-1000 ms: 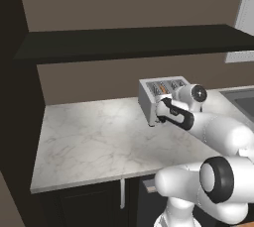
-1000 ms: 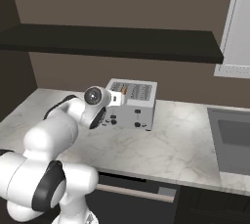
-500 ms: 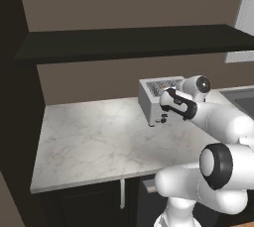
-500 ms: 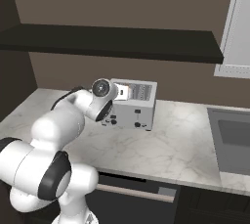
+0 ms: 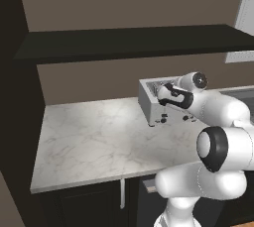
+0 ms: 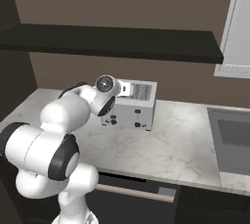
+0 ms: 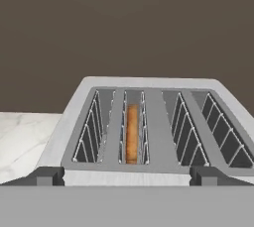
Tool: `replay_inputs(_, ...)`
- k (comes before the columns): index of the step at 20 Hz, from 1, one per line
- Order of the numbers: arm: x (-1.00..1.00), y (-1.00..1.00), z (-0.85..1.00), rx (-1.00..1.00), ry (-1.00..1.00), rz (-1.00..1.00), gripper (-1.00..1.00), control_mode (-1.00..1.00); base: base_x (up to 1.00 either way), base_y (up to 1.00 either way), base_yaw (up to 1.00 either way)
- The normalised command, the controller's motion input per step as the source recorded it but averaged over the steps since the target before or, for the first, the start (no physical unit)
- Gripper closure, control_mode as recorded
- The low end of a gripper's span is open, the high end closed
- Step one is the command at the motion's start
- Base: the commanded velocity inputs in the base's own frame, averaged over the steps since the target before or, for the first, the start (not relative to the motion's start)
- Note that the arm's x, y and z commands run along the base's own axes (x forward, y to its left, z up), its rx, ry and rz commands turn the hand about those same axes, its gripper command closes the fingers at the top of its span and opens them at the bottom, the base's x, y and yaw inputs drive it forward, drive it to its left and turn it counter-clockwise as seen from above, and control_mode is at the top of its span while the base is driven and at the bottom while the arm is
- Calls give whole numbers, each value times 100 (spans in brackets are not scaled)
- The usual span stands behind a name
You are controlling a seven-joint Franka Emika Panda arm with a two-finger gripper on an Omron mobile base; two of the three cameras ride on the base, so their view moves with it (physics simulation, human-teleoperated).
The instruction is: Start the toaster. Once the lever pops up, take the bread to the plate on the dining counter.
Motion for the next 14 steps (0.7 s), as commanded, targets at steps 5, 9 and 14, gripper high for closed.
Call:
replay_inputs(5,20,0,-3,0,0,0,-100,-100,0,0,0)
replay_inputs(9,5,-2,-1,0,0,0,-100,-100,0,0,0)
replay_inputs(14,1,-9,-10,1,0,0,-100,-100,0,0,0)
